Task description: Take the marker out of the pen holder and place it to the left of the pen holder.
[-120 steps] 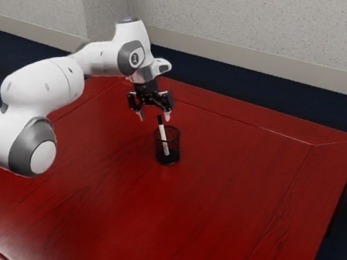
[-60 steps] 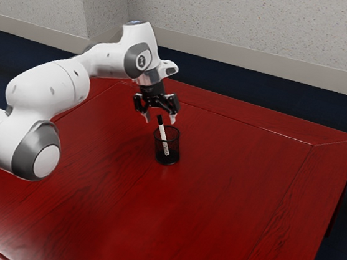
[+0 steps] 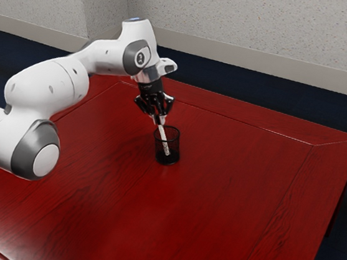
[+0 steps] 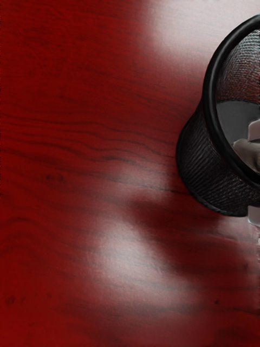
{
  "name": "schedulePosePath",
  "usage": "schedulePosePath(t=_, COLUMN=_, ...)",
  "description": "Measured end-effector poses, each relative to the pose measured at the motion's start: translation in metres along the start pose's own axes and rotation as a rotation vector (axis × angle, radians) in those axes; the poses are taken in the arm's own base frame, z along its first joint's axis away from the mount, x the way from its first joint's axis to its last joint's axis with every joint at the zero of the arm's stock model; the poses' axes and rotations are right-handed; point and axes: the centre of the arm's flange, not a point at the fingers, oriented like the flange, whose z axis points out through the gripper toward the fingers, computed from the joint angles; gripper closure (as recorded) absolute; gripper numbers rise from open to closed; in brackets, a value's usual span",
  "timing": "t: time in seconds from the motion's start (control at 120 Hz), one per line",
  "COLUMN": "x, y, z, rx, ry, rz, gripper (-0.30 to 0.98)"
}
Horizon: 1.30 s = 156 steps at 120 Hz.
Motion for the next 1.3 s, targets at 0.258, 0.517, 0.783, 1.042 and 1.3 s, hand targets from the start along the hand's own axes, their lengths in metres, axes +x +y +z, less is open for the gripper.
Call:
schedulePosePath(t=0.258, x=-0.005, y=0.016, z=-0.027, rx=0.003, ry=0.023, rz=0.013, gripper=0.69)
schedulePosePath(t=0.517, x=-0.028, y=0.038, z=-0.130, rx=0.038, ry=0.101, rz=0.027, gripper=0.74)
schedulePosePath(t=0.783, x=-0.026, y=-0.082, z=-0.105, rx=0.097, ry=-0.020, rz=-0.164, gripper=0.76)
schedulePosePath(t=1.042, x=-0.026, y=-0.106, z=-0.080, rx=0.073, ry=-0.074, rz=-0.207, gripper=0.52)
schedulePosePath(t=1.3, x=-0.058, y=-0.060, z=-0.189, rx=0.078, ry=0.000, rz=-0.142, gripper=0.15)
